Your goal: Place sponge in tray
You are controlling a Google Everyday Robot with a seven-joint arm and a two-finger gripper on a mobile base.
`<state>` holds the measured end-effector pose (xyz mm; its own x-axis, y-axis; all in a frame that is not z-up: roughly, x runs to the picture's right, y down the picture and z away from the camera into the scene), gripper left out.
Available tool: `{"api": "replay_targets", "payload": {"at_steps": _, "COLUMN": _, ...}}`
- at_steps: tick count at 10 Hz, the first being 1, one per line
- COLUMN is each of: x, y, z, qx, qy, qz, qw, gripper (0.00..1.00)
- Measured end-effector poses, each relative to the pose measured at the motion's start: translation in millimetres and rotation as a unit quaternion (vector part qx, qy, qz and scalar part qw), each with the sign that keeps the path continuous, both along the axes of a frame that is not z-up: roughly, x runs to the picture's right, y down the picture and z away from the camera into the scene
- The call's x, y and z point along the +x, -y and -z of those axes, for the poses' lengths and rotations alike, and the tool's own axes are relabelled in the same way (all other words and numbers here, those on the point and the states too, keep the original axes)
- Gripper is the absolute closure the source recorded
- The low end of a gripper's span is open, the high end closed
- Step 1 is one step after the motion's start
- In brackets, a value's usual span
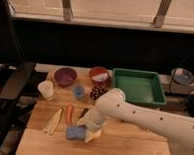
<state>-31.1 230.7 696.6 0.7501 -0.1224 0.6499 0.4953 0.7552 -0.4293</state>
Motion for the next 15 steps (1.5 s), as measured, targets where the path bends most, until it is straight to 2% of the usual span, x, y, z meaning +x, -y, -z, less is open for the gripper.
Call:
{"api": "replay_targets", "payload": {"at_steps": 2, "x": 35, "y": 63, "z": -7.0, "qx": 0.030, "qy": -0.026, "qz": -0.033, "qw": 0.9987, "gripper": 1.00}}
{"api": "replay_targets", "payload": {"at_steps": 3, "x": 50, "y": 86, "z": -11.6, "qx": 0.036, "qy": -0.032, "qz": -0.045, "qw": 0.9978, "gripper": 1.00}}
{"api": "replay_targets", "payload": {"at_steps": 4, "x": 77, "y": 116, "z": -23.3, "qx": 0.038, "qy": -0.034, "qz": -0.055, "qw": 0.9972, "gripper": 1.00}}
{"api": "replay_targets", "payload": {"at_steps": 5, "x": 89, "y": 129, "z": -28.1, "qx": 0.039, "qy": -0.033, "qz": -0.058, "qw": 0.9970, "gripper": 1.00}}
{"api": "replay_targets", "payload": {"at_steps": 7, "x": 107, "y": 145, "z": -34.3, "qx": 0.040, "qy": -0.033, "qz": -0.060, "qw": 0.9969, "gripper": 1.00}}
{"api": "replay_targets", "payload": {"at_steps": 9, "x": 111, "y": 144, "z": -35.7, "qx": 0.038, "qy": -0.037, "qz": -0.059, "qw": 0.9968, "gripper": 1.00}}
{"api": "replay_targets", "payload": {"at_steps": 10, "x": 108, "y": 143, "z": -34.6, "qx": 0.038, "qy": -0.049, "qz": -0.059, "qw": 0.9963, "gripper": 1.00}}
{"api": "replay_targets", "payload": {"at_steps": 12, "x": 122, "y": 154, "z": -41.7, "qx": 0.040, "qy": -0.077, "qz": -0.065, "qw": 0.9941, "gripper": 1.00}}
{"api": "replay_targets", "payload": {"at_steps": 13, "x": 135, "y": 161, "z": -47.0, "qx": 0.041, "qy": -0.093, "qz": -0.068, "qw": 0.9925, "gripper": 1.00}}
{"api": "replay_targets", "payload": {"at_steps": 15, "x": 180, "y": 177, "z": -57.8, "qx": 0.041, "qy": -0.131, "qz": -0.078, "qw": 0.9875, "gripper": 1.00}}
